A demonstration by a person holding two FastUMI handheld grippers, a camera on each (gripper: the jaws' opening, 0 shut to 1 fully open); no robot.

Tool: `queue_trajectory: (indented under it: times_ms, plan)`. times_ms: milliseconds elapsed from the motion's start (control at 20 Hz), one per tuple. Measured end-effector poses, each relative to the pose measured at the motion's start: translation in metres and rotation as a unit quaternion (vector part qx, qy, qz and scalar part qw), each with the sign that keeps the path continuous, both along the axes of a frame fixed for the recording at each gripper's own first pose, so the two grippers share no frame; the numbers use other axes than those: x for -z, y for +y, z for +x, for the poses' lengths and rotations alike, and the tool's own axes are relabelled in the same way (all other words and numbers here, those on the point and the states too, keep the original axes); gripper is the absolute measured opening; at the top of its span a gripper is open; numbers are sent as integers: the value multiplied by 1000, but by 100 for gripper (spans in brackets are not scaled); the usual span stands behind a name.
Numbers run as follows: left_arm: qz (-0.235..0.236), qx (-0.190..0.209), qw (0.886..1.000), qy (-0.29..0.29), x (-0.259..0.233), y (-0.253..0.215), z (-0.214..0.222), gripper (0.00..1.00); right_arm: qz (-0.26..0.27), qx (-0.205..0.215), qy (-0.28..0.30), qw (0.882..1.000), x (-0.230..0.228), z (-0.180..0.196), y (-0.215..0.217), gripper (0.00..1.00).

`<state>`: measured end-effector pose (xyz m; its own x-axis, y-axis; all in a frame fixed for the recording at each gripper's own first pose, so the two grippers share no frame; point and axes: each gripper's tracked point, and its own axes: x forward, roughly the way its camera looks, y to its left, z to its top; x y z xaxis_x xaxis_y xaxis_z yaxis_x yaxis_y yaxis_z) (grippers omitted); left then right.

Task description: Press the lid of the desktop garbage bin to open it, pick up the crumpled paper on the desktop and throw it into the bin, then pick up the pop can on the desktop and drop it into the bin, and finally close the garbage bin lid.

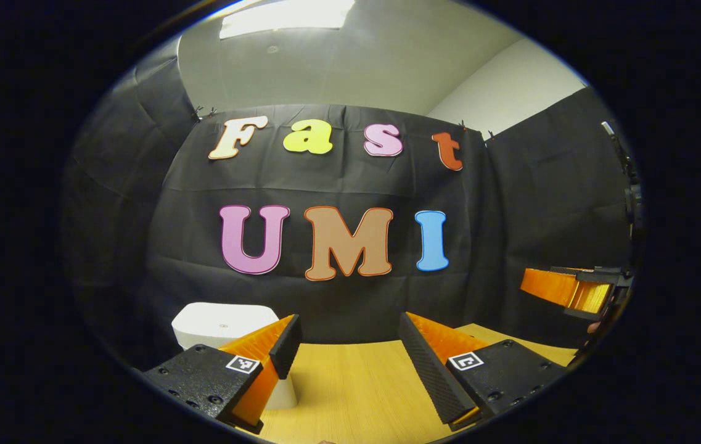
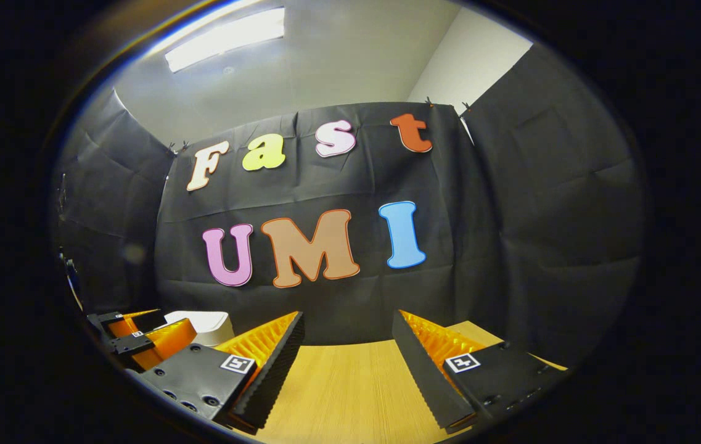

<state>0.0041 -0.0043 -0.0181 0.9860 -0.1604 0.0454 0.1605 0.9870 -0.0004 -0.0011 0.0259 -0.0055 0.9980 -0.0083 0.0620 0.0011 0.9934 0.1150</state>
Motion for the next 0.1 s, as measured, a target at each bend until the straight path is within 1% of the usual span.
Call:
queue_trajectory:
  times_ms: [100]
  plan:
    - [6, 1, 1000, -3, -2, -1, 1, 95, 0, 4, -4, 1000, -4, 2, -1, 96]
